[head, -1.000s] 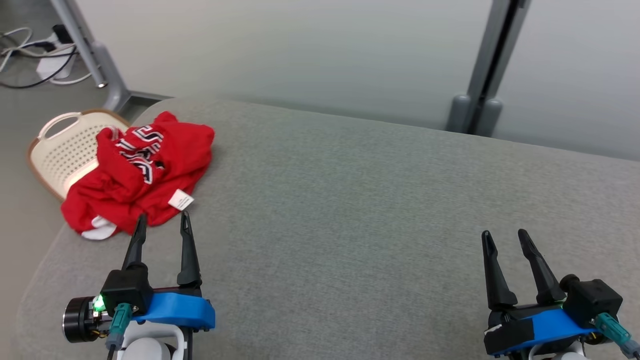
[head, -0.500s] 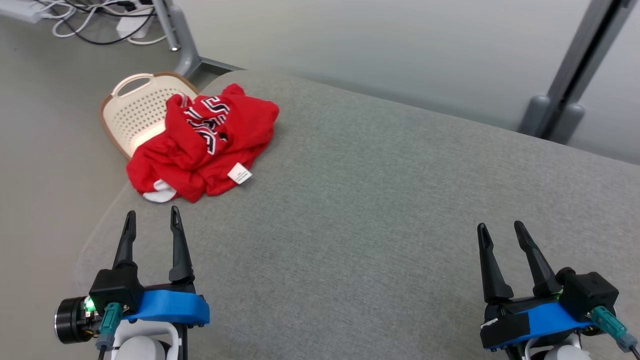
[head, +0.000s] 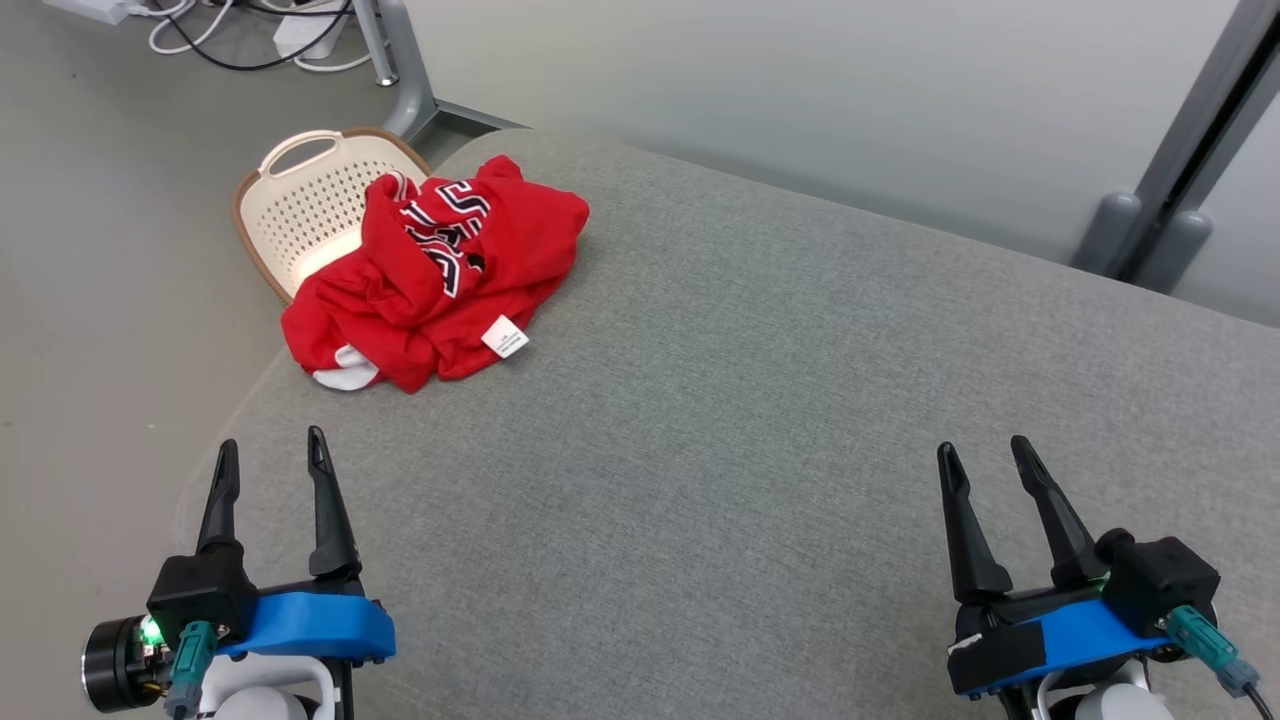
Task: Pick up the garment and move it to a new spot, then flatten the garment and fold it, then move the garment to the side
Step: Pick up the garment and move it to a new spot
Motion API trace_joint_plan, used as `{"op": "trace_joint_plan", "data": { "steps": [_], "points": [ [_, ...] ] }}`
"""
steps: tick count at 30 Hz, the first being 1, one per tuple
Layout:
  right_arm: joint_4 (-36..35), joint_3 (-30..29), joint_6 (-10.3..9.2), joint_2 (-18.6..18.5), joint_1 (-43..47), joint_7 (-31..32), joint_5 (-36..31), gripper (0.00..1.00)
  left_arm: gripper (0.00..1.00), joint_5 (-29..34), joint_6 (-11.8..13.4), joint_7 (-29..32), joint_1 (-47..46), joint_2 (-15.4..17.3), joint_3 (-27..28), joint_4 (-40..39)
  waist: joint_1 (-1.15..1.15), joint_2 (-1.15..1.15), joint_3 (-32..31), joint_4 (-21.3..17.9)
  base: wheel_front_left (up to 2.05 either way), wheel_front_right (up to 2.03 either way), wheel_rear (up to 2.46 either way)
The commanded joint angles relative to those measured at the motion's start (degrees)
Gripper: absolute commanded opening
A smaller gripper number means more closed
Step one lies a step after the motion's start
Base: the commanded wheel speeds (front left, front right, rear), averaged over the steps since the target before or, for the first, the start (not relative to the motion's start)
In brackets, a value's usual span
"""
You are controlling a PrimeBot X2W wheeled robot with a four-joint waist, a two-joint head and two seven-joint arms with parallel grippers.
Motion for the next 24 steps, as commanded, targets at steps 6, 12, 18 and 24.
{"op": "trace_joint_plan", "data": {
  "steps": [6,12,18,24],
  "points": [
    [-1.3,0.2,0.00,-0.3,-0.6,-0.2,-0.8,1.00,1.00,-0.6,0.1,-0.2,-1.9,0.2,1.6,-0.8,-0.01,0.00,0.9,-2.6,0.00,0.00,0.00],
    [-3.8,0.1,0.00,-0.3,-1.8,-0.2,-2.8,1.00,1.00,-2.2,-0.4,-0.2,-7.7,2.3,6.2,-0.6,-0.01,0.00,4.0,-6.5,0.00,0.00,0.00],
    [-7.1,-0.3,0.00,-1.1,-3.9,-0.2,-5.3,1.00,1.00,-3.5,-1.6,-0.2,-15.8,5.6,10.7,2.9,-0.01,0.00,9.5,-11.0,0.00,0.00,0.00],
    [-12.3,-0.7,0.00,-3.1,-6.0,-0.2,-6.8,1.00,1.00,-4.6,-2.8,-0.2,-24.1,10.4,15.0,9.6,-0.01,0.00,16.2,-15.1,0.00,0.00,0.00]
  ]
}}
